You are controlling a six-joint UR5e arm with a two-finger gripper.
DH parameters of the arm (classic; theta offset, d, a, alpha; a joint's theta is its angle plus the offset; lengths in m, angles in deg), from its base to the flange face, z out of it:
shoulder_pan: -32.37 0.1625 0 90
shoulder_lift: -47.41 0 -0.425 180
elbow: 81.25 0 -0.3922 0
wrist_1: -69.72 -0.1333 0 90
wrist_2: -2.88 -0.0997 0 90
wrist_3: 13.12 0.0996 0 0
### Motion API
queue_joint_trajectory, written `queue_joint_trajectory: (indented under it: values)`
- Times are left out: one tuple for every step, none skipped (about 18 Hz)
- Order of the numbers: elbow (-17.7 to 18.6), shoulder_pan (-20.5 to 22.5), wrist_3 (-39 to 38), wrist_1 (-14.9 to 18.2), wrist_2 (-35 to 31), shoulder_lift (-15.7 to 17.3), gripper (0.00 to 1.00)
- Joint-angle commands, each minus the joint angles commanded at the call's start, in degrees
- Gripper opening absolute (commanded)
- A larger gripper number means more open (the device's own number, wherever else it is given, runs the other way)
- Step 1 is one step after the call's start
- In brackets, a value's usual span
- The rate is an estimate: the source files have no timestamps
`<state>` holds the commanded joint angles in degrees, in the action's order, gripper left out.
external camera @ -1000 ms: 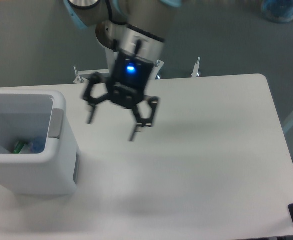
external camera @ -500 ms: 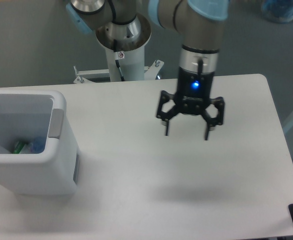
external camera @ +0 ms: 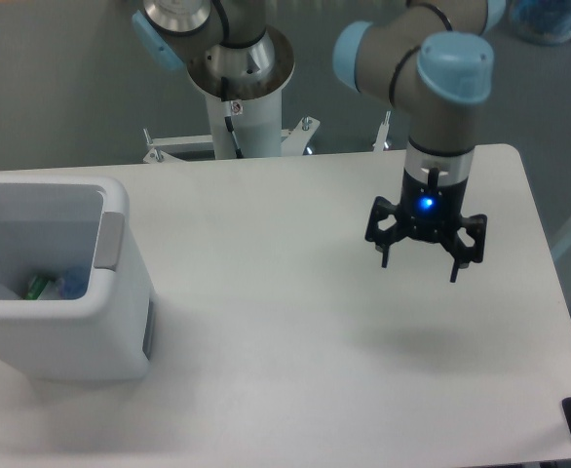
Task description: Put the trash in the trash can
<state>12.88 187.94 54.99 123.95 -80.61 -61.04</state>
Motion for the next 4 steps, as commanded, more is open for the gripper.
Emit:
queue_joint_trajectory:
  values:
    - [0.3, 0.1, 0.4, -0.1, 0.0, -0.4, 1.00]
    - [0.4, 0.3, 1.7, -0.2, -0.4, -0.9, 1.00]
    - [0.8, 0.3, 2.8, -0.1, -1.1, -1.3, 1.00]
    - [1.1, 0.4, 3.1, -0.1, -2.0, -1.3, 1.00]
